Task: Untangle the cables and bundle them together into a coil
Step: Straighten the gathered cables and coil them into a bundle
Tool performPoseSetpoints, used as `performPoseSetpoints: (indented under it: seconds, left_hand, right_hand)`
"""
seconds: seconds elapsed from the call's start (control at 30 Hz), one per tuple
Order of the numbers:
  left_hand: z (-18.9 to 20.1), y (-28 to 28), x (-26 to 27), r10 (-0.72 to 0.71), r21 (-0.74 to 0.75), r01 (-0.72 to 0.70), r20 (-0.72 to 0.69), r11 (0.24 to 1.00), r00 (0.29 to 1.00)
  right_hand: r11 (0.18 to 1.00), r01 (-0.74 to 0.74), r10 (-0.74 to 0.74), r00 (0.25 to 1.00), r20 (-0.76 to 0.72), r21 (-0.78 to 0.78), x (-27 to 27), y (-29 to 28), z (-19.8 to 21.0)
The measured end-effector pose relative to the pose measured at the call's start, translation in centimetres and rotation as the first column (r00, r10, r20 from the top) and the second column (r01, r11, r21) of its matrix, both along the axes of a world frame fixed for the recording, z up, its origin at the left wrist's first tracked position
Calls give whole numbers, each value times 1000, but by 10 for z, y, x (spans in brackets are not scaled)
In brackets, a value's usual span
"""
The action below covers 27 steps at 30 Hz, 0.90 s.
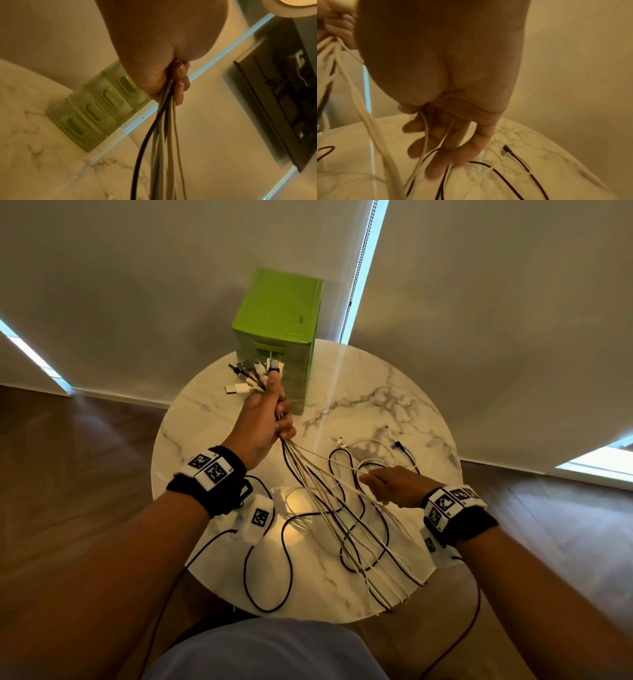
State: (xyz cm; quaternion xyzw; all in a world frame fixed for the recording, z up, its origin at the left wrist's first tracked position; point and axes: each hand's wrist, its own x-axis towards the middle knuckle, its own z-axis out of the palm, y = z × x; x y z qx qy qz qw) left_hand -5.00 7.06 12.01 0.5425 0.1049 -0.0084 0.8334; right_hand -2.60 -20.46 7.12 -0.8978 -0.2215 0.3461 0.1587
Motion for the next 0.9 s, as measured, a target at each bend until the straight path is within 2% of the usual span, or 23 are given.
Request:
performPoseSetpoints:
  seconds: [0.07, 0.13, 0.17, 0.23, 0.33, 0.43, 0.63, 0.7, 0.83, 0.9]
  left_hand:
    - [0, 4, 0, -39, 84, 39, 0, 996, 999]
    - [-2, -2, 0, -117, 164, 119, -22, 979, 993]
    - [-3, -8, -1, -157, 182, 162, -41, 970, 987]
    - [-6, -22, -4, -213, 204, 225, -77, 953, 974]
    - [-12, -40, -8, -243, 272, 264, -108, 925, 964]
    - [-14, -44, -9, -199, 219, 218, -105, 951, 974]
    - [-13, -42, -8, -107, 286, 112, -32, 952, 994]
    - [-13, -41, -6, -35, 217, 37, -10, 976, 999]
    - [-6, -29, -2, 57, 108, -60, 28, 992, 998]
    - [-1, -18, 0, 70, 89, -76, 65, 993, 995]
  right_hand:
    - [994, 94, -98, 992, 80, 55, 1, -13, -3]
    - [955, 210, -252, 946, 201, 208, 7, -11, 3]
    - [914, 267, -340, 915, 218, 307, 10, -3, 8]
    - [812, 324, -441, 886, 146, 485, 12, 23, 22]
    - [733, 252, -375, 925, 67, 632, 1, 67, 47]
    - [704, 172, -296, 953, 63, 689, -10, 88, 58]
    - [729, 155, -127, 988, -90, 667, -19, 81, 43]
    - [762, 157, -112, 988, -111, 628, -18, 72, 33]
    - [915, 115, -76, 991, -113, 387, -15, 44, 5]
    - [953, 119, -93, 990, -104, 279, -16, 26, -12]
